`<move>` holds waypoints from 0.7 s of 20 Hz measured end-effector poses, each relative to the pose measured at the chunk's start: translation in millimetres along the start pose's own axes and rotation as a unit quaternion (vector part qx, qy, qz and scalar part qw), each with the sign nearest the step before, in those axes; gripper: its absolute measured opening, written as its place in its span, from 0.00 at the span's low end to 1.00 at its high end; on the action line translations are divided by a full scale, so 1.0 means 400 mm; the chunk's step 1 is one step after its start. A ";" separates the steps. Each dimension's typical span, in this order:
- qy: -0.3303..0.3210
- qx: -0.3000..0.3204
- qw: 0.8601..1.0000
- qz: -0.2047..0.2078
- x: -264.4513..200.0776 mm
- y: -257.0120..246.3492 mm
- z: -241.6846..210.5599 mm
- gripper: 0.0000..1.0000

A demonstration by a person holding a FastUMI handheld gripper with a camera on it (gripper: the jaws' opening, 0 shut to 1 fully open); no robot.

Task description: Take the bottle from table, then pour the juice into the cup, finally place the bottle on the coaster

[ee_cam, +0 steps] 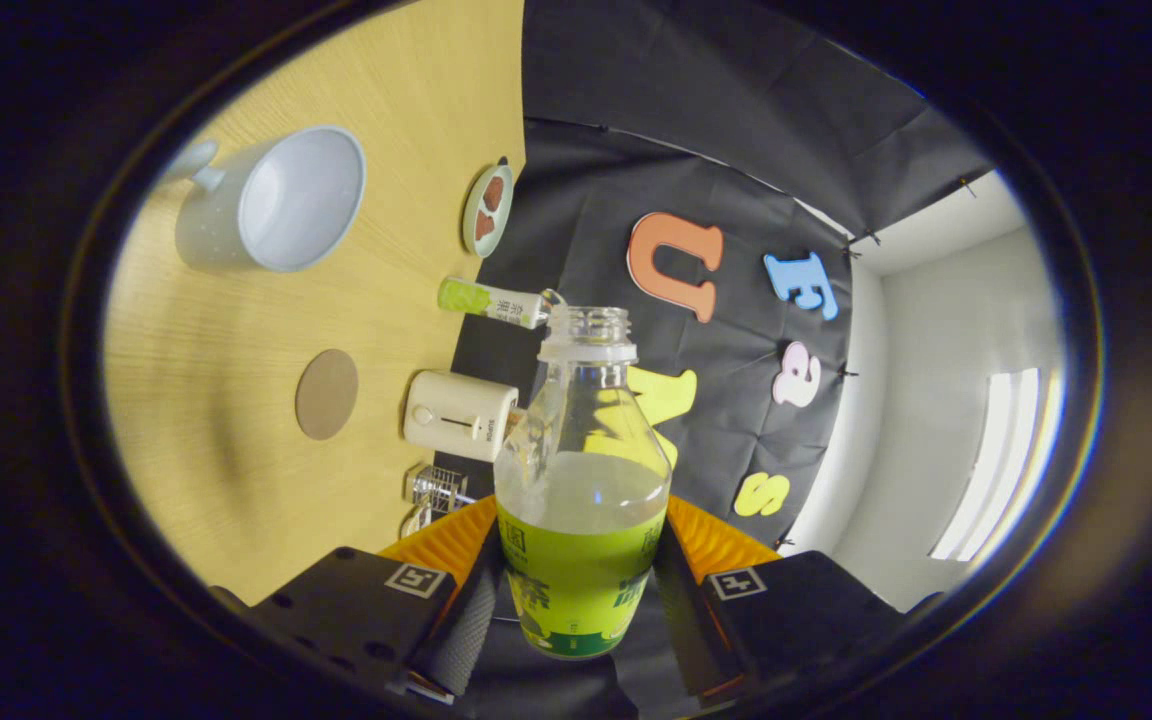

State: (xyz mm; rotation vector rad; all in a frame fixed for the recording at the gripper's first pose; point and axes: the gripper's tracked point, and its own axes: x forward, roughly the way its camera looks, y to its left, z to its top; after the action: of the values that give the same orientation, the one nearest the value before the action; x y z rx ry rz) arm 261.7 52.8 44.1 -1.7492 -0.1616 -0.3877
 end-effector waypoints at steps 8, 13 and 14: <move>-0.001 -0.026 1.000 -0.017 0.004 -0.018 0.002 0.80; 0.000 -0.047 0.999 -0.021 -0.002 -0.026 0.004 0.80; 0.000 -0.048 0.999 -0.019 -0.004 -0.026 0.003 0.80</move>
State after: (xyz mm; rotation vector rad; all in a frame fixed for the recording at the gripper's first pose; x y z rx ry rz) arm 257.0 56.4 52.8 -1.8431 -0.1781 -0.4302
